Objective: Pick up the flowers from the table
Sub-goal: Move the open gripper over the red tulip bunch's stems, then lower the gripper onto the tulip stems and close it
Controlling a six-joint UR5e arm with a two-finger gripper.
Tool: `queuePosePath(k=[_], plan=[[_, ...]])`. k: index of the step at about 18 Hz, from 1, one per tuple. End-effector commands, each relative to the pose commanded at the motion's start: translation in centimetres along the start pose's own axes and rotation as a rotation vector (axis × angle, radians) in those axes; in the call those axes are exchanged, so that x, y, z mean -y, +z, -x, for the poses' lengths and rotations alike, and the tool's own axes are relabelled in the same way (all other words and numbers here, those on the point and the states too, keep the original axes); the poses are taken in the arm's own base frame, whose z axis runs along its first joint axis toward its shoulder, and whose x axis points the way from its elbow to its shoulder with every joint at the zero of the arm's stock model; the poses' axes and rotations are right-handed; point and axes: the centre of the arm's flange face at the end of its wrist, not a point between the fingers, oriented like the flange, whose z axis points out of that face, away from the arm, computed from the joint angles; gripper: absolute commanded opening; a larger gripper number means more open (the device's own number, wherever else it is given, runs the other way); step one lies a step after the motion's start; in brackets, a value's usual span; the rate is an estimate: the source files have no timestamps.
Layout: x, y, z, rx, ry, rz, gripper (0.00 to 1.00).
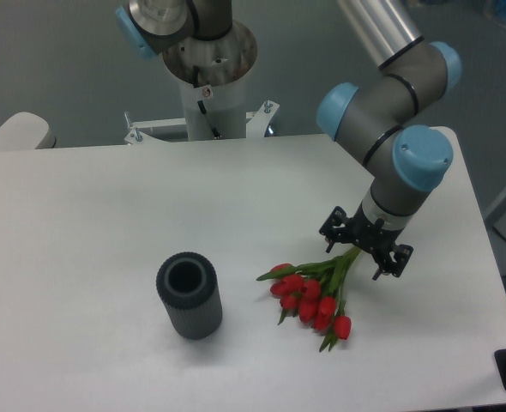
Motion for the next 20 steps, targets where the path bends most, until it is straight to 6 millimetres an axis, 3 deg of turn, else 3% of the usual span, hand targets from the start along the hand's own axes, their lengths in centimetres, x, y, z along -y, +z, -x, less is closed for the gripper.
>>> queuePosePath(k=[11,20], plan=[[-1.0,4.4,-2.5,0.035,0.123,-0.003,1.00],[-1.1,5.8,-3.0,0.014,0.136,0.004,1.00]])
